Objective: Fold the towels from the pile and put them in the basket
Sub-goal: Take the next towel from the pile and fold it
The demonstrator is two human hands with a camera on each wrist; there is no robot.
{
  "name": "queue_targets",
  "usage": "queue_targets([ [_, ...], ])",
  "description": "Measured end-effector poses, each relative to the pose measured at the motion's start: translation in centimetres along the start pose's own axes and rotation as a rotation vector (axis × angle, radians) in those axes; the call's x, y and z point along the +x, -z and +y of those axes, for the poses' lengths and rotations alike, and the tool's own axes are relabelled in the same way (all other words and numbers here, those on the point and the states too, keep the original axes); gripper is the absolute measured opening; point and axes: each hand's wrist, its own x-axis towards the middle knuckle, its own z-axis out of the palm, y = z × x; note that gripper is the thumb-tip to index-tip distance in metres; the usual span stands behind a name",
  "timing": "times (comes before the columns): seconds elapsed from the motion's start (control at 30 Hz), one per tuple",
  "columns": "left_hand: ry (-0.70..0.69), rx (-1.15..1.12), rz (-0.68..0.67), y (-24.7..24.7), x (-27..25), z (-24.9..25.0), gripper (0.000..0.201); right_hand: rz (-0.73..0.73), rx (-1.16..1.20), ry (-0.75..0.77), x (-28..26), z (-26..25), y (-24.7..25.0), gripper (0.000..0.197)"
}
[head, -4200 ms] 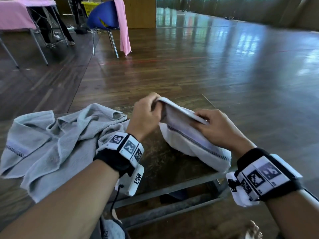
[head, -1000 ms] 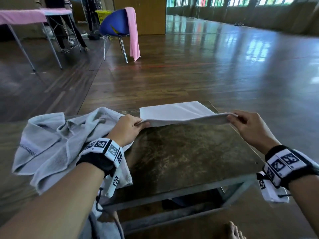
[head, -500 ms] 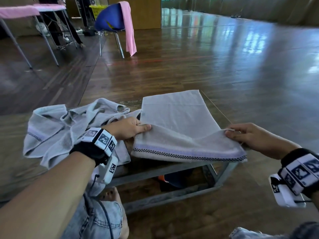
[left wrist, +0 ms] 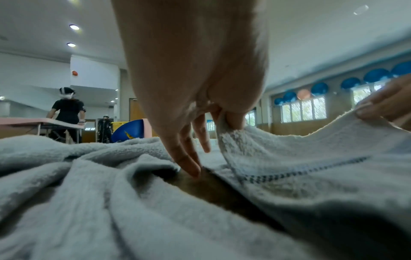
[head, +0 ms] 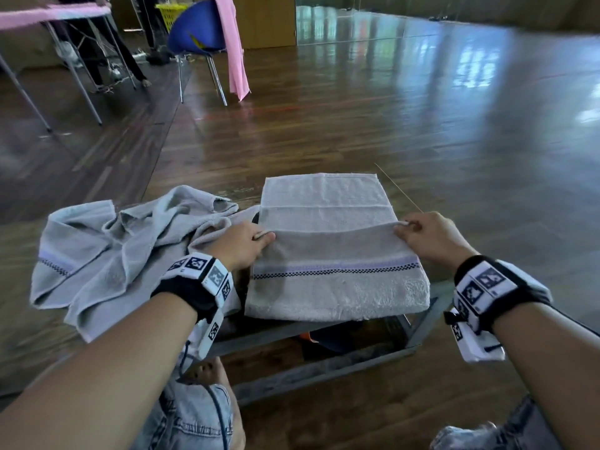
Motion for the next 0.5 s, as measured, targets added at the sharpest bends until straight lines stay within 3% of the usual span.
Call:
queue_targets([
  [0.07,-0.019,0.095,-0.107,-0.4,-0.1,-0.1,0.036,-0.136,-0.085,0.048,-0.1,-0.4,-0.8,0.015],
  [0.17,-0.016,0.199,-0.155,-0.3,0.0,0.2,0.042,-0.279,-0.209,0.167,-0.3,-1.2,-1.0,0.017],
  [0.27,0.02,0.271,-0.254,0.8,0.7,1.1,0.044,-0.367,-0.277,0.136,0.2,-2.3,0.3,0.019],
  [0.4,0.074,0.383,-0.408,2.7,1.0,2.3,0.049,-0.6,-0.38,0.107,0.4,-2.7,2.1,0.023],
  [0.5,0.077,0.262,-0.345,3.4,1.6,2.1,0.049,-0.55,-0.232,0.058,0.8,-2.1,2.9,0.022],
])
